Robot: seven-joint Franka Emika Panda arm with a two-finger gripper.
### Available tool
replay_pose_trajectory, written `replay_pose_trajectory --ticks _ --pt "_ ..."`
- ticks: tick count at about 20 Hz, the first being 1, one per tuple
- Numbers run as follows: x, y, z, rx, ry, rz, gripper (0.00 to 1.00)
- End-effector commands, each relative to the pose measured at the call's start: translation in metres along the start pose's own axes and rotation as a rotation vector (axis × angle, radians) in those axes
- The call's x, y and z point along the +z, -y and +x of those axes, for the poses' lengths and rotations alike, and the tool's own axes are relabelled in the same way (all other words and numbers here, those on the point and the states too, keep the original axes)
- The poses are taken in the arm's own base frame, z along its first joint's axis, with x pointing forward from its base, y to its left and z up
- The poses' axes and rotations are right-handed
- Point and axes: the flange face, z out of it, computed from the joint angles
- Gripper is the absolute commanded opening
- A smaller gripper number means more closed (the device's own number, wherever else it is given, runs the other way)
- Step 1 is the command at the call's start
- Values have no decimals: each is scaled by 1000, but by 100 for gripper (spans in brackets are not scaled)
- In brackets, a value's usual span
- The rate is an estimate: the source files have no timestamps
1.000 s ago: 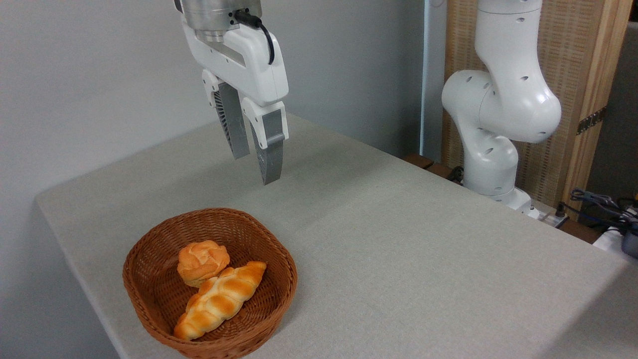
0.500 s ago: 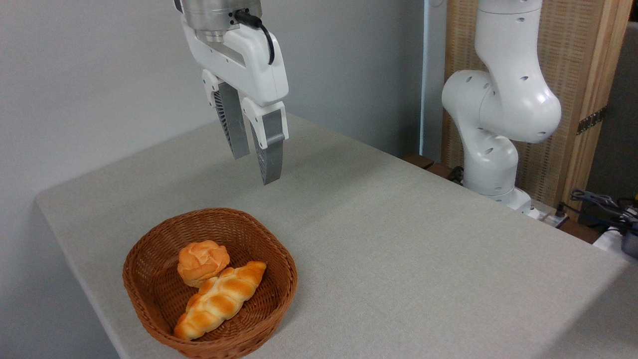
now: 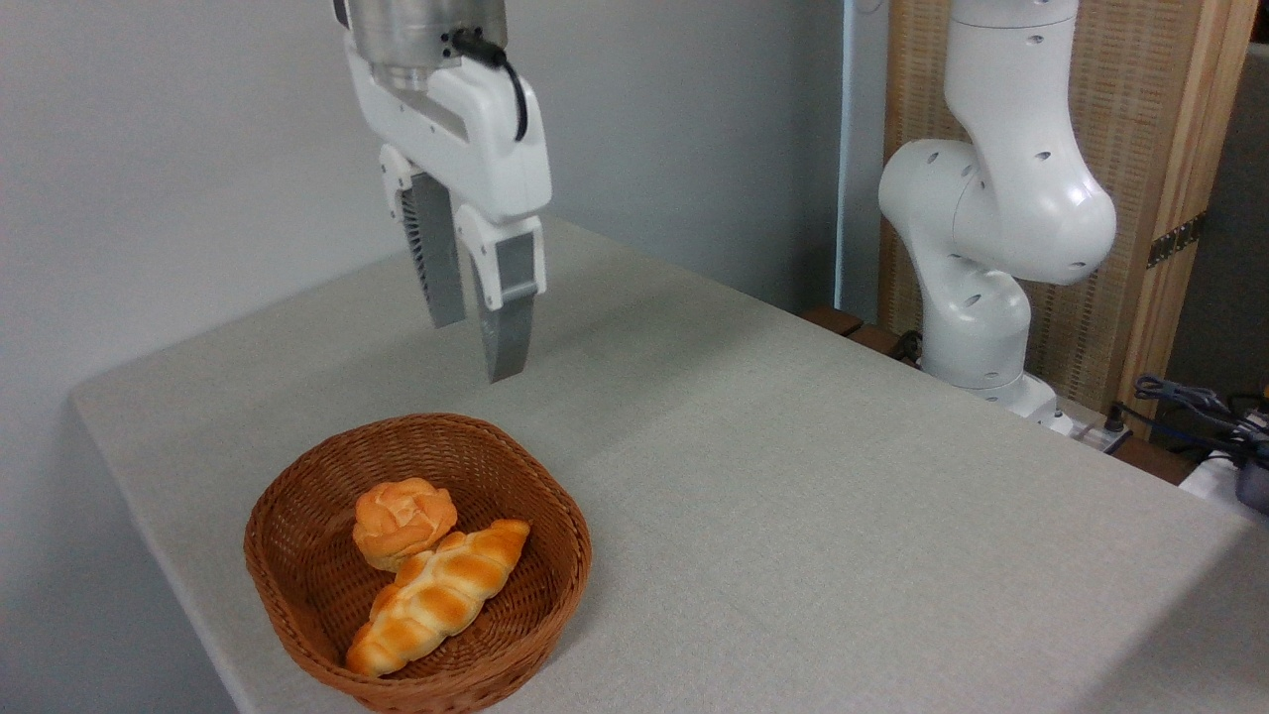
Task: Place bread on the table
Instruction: 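Move the open gripper down over the round orange bun in the basket, then lower the gripper onto the round orange bun and close on it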
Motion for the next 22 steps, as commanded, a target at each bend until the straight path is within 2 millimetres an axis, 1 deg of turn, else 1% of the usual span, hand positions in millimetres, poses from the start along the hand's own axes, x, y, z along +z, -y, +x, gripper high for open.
replay_pose_trajectory --ticks 1,3,7,12,14,16,19,22 --pt "28 -11 19 18 -67 22 100" --pt "51 -14 26 28 -86 42 100" --pt "90 -25 35 83 -99 71 100" --pt "130 -24 36 183 -108 100 100" --pt "146 -31 46 208 -104 90 100" --pt "159 -31 50 213 -112 99 100" --pt "176 -36 59 238 -106 98 100" --pt "186 -41 65 256 -101 97 100"
